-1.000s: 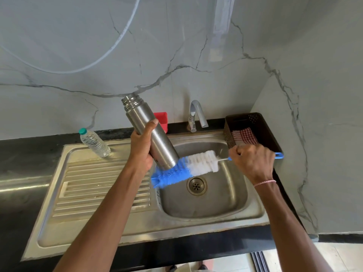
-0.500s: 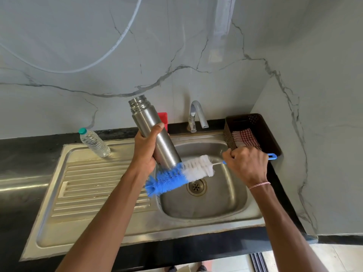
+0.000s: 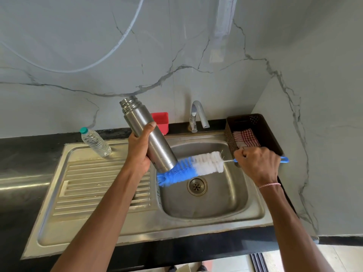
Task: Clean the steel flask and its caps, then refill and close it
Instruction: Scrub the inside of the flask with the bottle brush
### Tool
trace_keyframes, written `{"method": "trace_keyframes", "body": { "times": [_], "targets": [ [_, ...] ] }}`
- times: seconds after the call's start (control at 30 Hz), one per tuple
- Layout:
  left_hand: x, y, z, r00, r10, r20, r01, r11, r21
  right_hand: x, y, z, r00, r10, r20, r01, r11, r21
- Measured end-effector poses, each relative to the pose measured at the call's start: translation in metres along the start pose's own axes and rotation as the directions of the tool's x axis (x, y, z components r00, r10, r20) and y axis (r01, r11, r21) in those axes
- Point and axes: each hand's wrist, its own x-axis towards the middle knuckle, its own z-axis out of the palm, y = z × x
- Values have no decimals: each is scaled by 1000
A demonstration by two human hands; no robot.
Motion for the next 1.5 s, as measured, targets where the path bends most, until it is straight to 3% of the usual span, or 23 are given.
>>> {"method": "trace_keyframes", "body": {
  "times": [0.27,0.47,0.63,0.87,1.07,1.3,1.5],
  "targets": [
    [-5,-7,16,999,-1,41,0,1000,21,-3,-27,9,999,-49,24,50,998,-39],
    [0,4,0,1000,6,4,-6,1000,-17,1,3,-4,1000,25,8,-25,1000,8],
    [-9,-5,17,999,-10,35,10,1000,-9,-6,-29,12,996,-89,6,89,996,-26],
    [-2,3,-3,1000,7,-11,-7,1000,-13,2,3,-3,1000,12,-21,-11,1000,5],
    [-12,-9,17,998,5,55,-6,1000,7,-7,-32,14,996,-81,22,82,994,-71],
    [-4,-1,-3,1000,14,-7,-14,1000,-9,-5,-2,-2,1000,-6,8,6,1000,-8],
    [-13,-13,13,1000,13,23,-14,1000,26,-13,-27,8,997,-68,39,70,996,-55]
  ]
}}
